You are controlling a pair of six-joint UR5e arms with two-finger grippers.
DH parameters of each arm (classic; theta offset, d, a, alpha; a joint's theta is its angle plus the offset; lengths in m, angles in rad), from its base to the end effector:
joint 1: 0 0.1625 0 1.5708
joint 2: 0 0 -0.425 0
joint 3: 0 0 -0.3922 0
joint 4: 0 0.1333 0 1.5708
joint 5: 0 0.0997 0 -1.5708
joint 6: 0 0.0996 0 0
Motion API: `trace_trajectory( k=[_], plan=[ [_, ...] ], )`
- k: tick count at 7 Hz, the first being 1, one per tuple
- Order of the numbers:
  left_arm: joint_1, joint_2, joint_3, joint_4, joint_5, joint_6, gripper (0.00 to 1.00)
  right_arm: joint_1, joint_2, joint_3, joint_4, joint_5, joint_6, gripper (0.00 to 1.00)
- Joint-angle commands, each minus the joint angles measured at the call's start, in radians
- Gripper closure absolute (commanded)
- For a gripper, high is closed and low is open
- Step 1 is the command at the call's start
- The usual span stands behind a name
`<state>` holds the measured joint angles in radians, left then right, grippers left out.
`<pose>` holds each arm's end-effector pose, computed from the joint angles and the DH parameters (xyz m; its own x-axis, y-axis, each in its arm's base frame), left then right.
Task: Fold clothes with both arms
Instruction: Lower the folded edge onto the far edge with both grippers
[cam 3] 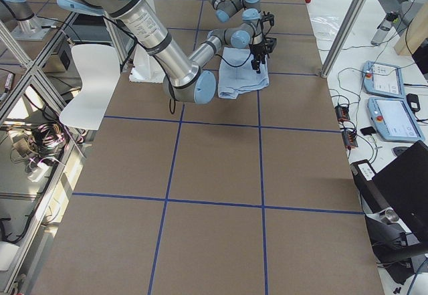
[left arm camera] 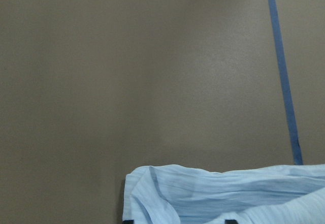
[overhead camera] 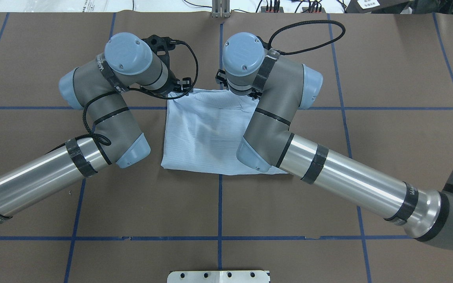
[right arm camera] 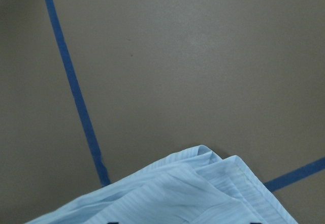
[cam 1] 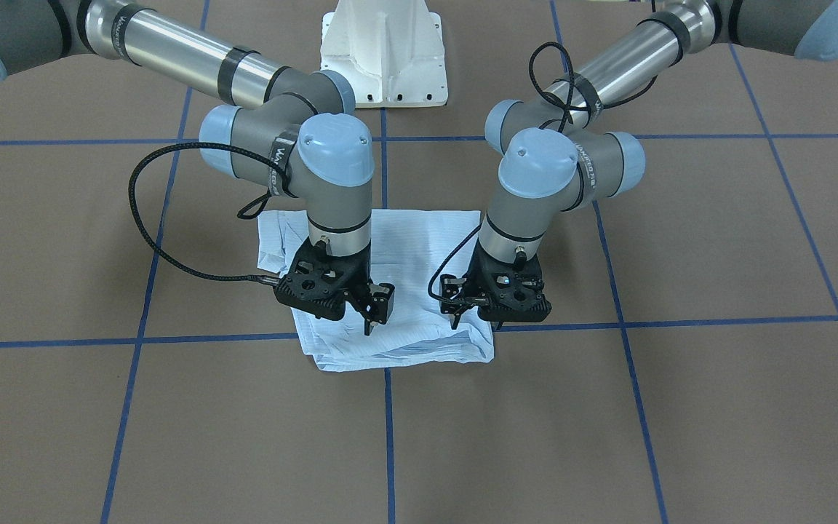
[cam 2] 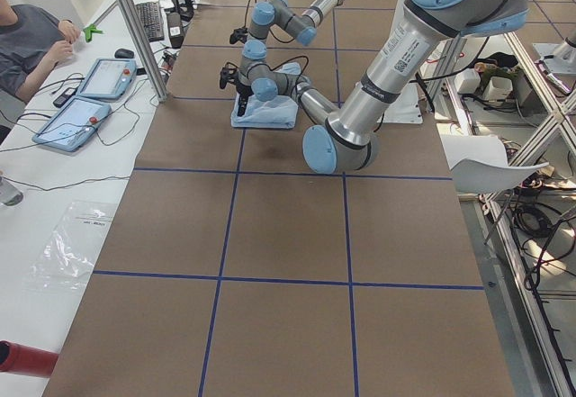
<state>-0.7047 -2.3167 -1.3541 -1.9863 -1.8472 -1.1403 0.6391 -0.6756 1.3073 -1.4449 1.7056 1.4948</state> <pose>0.5125 -0.5751 0.2520 0.5955 0.0207 -0.8031 0.2270 0.9546 0.1929 -0.5613 -0.5665 0.1999 0.6207 0.3675 0.6926 -0.4712 0.8809 -0.0452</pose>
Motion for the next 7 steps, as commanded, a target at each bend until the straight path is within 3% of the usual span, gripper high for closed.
trace_trajectory(
  k=[1, 3, 7],
  plan=[
    [0.008, -0.003, -0.007, 0.007, -0.015, 0.004, 0.0, 0.01, -0.024, 0.001, 0.003, 0.034, -0.109, 0.0],
    [0.06, -0.003, 0.025, 0.012, -0.004, 0.008, 0.0, 0.01, -0.024, 0.006, 0.003, 0.045, -0.137, 0.0],
    [0.033, -0.046, 0.15, 0.014, 0.008, 0.086, 0.0, 0.011, -0.021, 0.01, 0.003, 0.045, -0.14, 0.0]
  ],
)
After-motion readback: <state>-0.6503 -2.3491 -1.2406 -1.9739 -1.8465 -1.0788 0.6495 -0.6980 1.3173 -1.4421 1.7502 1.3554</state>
